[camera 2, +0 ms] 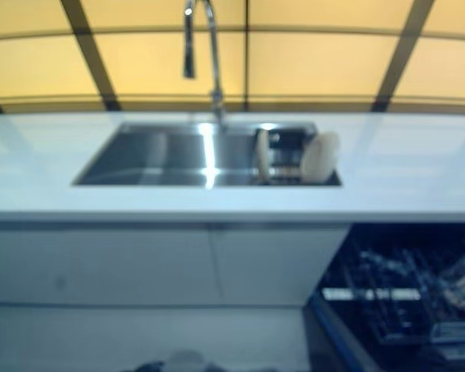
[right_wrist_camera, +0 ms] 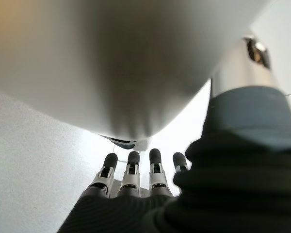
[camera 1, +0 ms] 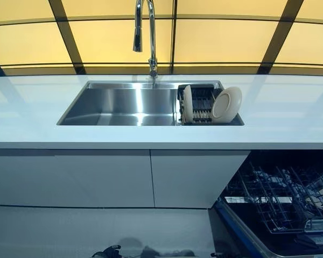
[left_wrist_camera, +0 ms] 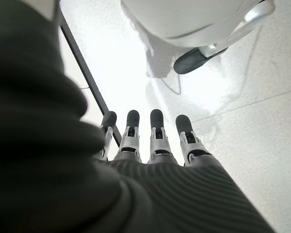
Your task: Take plates into dishwasher
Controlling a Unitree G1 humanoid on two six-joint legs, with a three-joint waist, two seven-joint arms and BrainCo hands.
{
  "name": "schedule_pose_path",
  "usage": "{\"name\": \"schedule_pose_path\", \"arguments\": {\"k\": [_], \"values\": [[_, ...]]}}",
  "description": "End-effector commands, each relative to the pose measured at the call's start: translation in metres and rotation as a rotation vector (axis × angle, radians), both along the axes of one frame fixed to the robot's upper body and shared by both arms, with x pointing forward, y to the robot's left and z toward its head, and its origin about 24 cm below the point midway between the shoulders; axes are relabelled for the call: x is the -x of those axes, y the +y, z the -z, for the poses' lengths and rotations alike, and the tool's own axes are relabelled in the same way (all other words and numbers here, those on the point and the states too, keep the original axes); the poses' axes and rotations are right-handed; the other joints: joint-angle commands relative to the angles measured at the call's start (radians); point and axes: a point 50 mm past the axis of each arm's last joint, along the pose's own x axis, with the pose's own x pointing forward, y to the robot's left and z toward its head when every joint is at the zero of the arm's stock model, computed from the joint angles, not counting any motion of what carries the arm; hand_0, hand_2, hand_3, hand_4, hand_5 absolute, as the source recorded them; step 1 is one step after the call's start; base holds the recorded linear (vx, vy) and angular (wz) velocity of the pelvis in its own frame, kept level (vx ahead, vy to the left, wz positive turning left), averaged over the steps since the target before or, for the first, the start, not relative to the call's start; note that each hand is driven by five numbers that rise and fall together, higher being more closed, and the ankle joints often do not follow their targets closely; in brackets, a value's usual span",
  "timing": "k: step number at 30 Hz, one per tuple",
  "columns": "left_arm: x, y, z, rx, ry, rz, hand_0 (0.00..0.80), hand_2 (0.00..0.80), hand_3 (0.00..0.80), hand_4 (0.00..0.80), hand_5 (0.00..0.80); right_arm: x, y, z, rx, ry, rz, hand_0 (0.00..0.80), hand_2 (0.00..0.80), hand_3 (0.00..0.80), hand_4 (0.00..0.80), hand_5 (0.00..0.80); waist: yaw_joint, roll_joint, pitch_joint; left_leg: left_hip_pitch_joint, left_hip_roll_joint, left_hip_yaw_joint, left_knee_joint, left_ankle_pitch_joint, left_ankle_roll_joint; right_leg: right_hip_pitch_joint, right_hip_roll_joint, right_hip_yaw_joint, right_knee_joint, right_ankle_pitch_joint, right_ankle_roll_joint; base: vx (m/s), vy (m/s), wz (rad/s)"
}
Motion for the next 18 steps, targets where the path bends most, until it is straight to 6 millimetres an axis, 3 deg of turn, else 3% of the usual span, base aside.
{"name": "schedule_pose_path", "arguments": {"k": [1, 8, 13, 16, 18], "values": [[-0.018, -0.008, -0.001, -0.007, -0.032, 0.034, 0.000, 0.000, 0.000, 0.000, 0.000, 0.007, -0.002, 0.002, 0.036, 0.057, -0.058, 0.000, 0.000, 0.000, 0.000, 0.000, 0.005, -0.034, 0.008, -0.027, -0.087, 0.009, -0.002, 0.004, 0.055, 0.034, 0.003, -0.009, 0.025, -0.025, 0.032, 0.000, 0.000, 0.00], [-0.018, -0.012, -0.001, 0.007, -0.040, 0.022, 0.000, 0.000, 0.000, 0.000, 0.000, 0.005, 0.002, 0.002, 0.013, 0.028, -0.071, 0.000, 0.000, 0.000, 0.000, 0.000, 0.010, -0.027, 0.011, -0.025, -0.088, 0.006, -0.002, 0.005, 0.057, 0.034, 0.004, -0.011, 0.031, -0.029, 0.028, 0.000, 0.000, 0.00], [-0.019, -0.009, -0.002, 0.002, -0.022, 0.050, 0.000, 0.000, 0.000, 0.000, 0.000, -0.033, 0.023, -0.011, -0.279, -0.171, -0.090, 0.000, 0.000, 0.000, 0.000, 0.000, 0.014, -0.027, 0.017, -0.024, -0.092, -0.003, -0.002, 0.009, 0.057, 0.032, 0.002, -0.014, 0.040, -0.032, 0.029, 0.000, 0.000, 0.00], [-0.021, 0.001, -0.006, -0.010, -0.025, 0.071, 0.000, 0.000, 0.000, 0.000, 0.000, -0.076, 0.041, -0.043, -0.587, -0.347, -0.099, 0.000, 0.000, 0.000, 0.000, 0.000, 0.018, -0.038, 0.022, -0.028, -0.090, -0.002, -0.002, 0.013, 0.058, 0.029, 0.003, -0.016, 0.042, -0.030, 0.030, -0.011, -0.014, 0.00], [-0.020, 0.008, -0.008, -0.021, -0.030, 0.075, 0.000, 0.000, 0.000, 0.000, 0.000, -0.102, 0.057, -0.079, -0.831, -0.486, -0.117, 0.000, 0.000, 0.000, 0.000, 0.000, 0.013, -0.048, 0.026, -0.030, -0.090, 0.000, -0.002, 0.015, 0.058, 0.025, 0.003, -0.015, 0.042, -0.028, 0.033, -0.035, -0.049, 0.00]]}}
